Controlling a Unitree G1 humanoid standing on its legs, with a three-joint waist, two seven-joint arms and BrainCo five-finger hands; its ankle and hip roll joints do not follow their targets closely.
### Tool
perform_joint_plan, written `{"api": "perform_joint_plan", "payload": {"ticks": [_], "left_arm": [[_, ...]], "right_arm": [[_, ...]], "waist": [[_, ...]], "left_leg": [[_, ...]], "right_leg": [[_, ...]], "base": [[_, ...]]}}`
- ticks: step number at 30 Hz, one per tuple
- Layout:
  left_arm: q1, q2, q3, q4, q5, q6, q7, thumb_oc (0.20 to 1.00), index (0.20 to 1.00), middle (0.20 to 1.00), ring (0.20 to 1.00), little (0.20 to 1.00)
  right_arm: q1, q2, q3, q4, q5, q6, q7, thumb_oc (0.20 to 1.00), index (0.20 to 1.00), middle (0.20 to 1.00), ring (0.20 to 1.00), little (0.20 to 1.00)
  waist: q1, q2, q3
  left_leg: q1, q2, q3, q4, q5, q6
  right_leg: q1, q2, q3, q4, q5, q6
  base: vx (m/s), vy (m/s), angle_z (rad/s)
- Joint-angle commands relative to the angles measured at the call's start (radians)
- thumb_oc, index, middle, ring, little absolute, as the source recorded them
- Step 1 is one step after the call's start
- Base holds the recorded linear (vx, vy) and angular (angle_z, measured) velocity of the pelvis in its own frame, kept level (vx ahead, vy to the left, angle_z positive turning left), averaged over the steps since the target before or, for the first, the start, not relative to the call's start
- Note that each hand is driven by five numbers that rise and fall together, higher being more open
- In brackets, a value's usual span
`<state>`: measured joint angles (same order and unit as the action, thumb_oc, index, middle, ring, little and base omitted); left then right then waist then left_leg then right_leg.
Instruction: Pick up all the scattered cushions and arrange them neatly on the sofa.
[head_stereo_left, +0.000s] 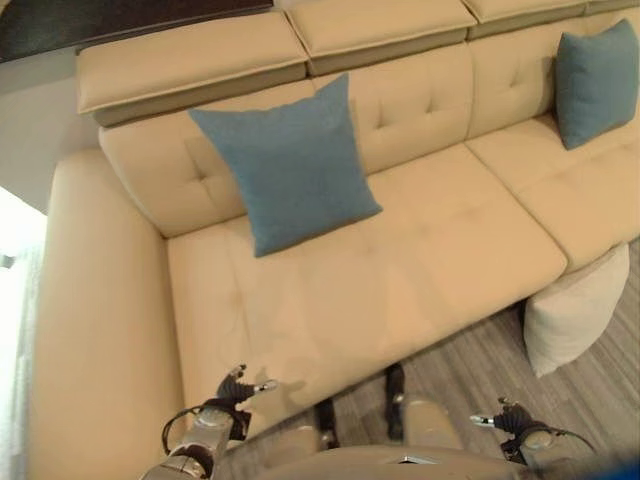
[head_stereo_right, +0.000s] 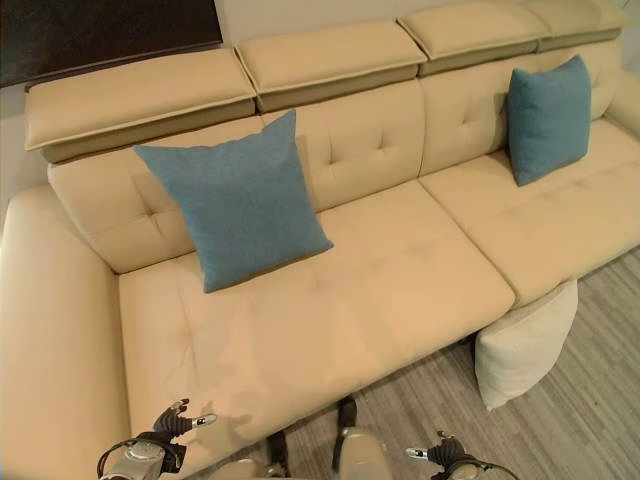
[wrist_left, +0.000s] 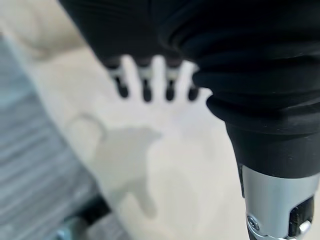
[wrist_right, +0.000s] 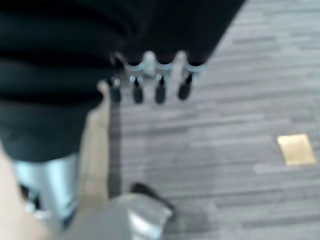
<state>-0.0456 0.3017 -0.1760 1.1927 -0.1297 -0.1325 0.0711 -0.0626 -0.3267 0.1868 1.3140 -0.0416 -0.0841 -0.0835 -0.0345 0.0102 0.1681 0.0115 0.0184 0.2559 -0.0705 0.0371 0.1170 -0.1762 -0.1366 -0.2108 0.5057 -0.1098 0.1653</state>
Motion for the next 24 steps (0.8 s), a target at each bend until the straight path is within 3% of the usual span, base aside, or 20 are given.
{"api": "perform_joint_plan", "payload": {"ticks": [1,7,8,9,10,11,12,13,16,19,23,24], "left_arm": [[0.006,-0.003,0.037,0.025,0.003,0.005,-0.005,1.0,1.0,1.0,1.0,1.0],[-0.018,-0.02,0.005,0.025,0.021,0.011,-0.012,1.0,1.0,1.0,1.0,1.0],[-0.035,-0.027,-0.016,0.012,0.021,0.009,-0.01,1.0,1.0,1.0,1.0,1.0],[-0.035,-0.027,-0.016,0.012,0.021,0.009,-0.01,1.0,1.0,1.0,1.0,1.0],[-0.046,-0.035,-0.03,0.0,0.006,0.001,-0.003,1.0,1.0,1.0,1.0,1.0],[-0.046,-0.035,-0.03,0.0,0.006,0.001,-0.003,1.0,1.0,1.0,1.0,1.0],[-0.043,-0.05,-0.031,0.005,-0.016,0.002,-0.003,1.0,1.0,1.0,1.0,1.0],[-0.039,-0.056,-0.034,0.01,-0.014,0.004,-0.005,1.0,1.0,1.0,1.0,1.0],[-0.04,-0.062,-0.04,0.023,-0.002,0.008,-0.009,1.0,1.0,1.0,1.0,1.0],[-0.062,-0.067,-0.062,0.037,0.032,0.008,-0.004,1.0,1.0,1.0,1.0,1.0],[-0.072,-0.062,-0.074,0.027,0.039,0.003,0.003,1.0,1.0,1.0,1.0,1.0],[-0.089,-0.052,-0.085,0.024,0.051,0.005,0.006,1.0,1.0,1.0,1.0,1.0]], "right_arm": [[0.003,-0.005,0.036,-0.062,0.035,-0.013,-0.015,1.0,1.0,1.0,1.0,1.0],[0.006,-0.001,0.046,-0.075,0.064,-0.023,-0.017,1.0,1.0,1.0,1.0,1.0],[0.008,-0.004,0.051,-0.079,0.07,-0.024,-0.02,1.0,1.0,1.0,1.0,1.0],[0.008,-0.004,0.051,-0.079,0.07,-0.024,-0.02,1.0,1.0,1.0,1.0,1.0],[0.003,-0.005,0.063,-0.073,0.072,-0.023,-0.019,1.0,1.0,1.0,1.0,1.0],[0.003,-0.005,0.063,-0.073,0.072,-0.023,-0.019,1.0,1.0,1.0,1.0,1.0],[0.007,-0.012,0.058,-0.059,0.074,-0.018,-0.013,1.0,1.0,1.0,1.0,1.0],[0.008,-0.012,0.057,-0.055,0.071,-0.015,-0.013,1.0,1.0,1.0,1.0,1.0],[0.01,-0.013,0.056,-0.051,0.068,-0.014,-0.011,1.0,1.0,1.0,1.0,1.0],[0.001,0.003,0.048,-0.056,0.093,-0.017,-0.017,1.0,1.0,1.0,1.0,1.0],[-0.01,0.024,0.061,-0.055,0.089,-0.018,-0.019,1.0,1.0,1.0,1.0,1.0],[-0.013,0.035,0.076,-0.056,0.075,-0.016,-0.021,1.0,1.0,1.0,1.0,1.0]], "waist": [[0.063,-0.065,-0.081],[0.035,-0.081,-0.065],[0.038,-0.088,-0.051],[0.037,-0.088,-0.05],[0.053,-0.093,-0.044],[0.053,-0.093,-0.044],[0.061,-0.089,-0.054],[0.064,-0.086,-0.058],[0.057,-0.076,-0.058],[0.038,-0.078,-0.056],[0.042,-0.08,-0.042],[0.064,-0.07,-0.025]], "left_leg": [[-0.008,-0.016,-0.059,0.027,-0.023,-0.129],[-0.047,0.012,-0.05,0.105,-0.017,-0.16],[-0.074,0.007,-0.109,0.156,-0.019,-0.17],[-0.075,0.008,-0.11,0.158,-0.02,-0.17],[-0.072,-0.028,-0.244,0.187,-0.045,-0.177],[-0.072,-0.028,-0.244,0.187,-0.045,-0.177],[-0.046,-0.051,-0.345,0.188,-0.074,-0.174],[-0.035,-0.056,-0.366,0.173,-0.083,-0.169],[-0.013,-0.048,-0.333,0.118,-0.085,-0.156],[0.017,-0.049,-0.244,0.047,-0.076,-0.134],[0.03,-0.047,-0.193,0.017,-0.065,-0.124],[0.03,-0.029,-0.156,0.012,-0.055,-0.123]], "right_leg": [[0.191,0.034,-0.034,-0.392,0.069,-0.01],[0.207,0.072,0.003,-0.469,0.08,-0.04],[0.204,0.074,0.023,-0.477,0.092,-0.05],[0.204,0.074,0.022,-0.477,0.092,-0.05],[0.198,0.082,0.064,-0.492,0.11,-0.056],[0.198,0.082,0.064,-0.492,0.11,-0.056],[0.186,0.085,0.129,-0.508,0.139,-0.047],[0.178,0.085,0.147,-0.51,0.145,-0.04],[0.158,0.085,0.179,-0.509,0.163,-0.025],[0.092,0.073,0.23,-0.522,0.238,0.02],[0.046,0.066,0.209,-0.503,0.263,0.041],[0.031,0.035,0.036,-0.426,0.227,0.024]], "base": [[-0.18,-0.276,-1.01],[-0.13,-0.157,-0.41],[-0.12,-0.045,-0.23],[-0.24,-0.075,-0.25],[-0.12,-0.032,-0.31],[-0.22,0.004,-0.85],[-0.13,0.067,-0.93],[-0.18,0.114,-1.42],[-0.11,0.105,-1.3],[-0.13,0.153,-0.62],[-0.12,0.097,-1.43],[-0.2,0.065,-1.14]]}}
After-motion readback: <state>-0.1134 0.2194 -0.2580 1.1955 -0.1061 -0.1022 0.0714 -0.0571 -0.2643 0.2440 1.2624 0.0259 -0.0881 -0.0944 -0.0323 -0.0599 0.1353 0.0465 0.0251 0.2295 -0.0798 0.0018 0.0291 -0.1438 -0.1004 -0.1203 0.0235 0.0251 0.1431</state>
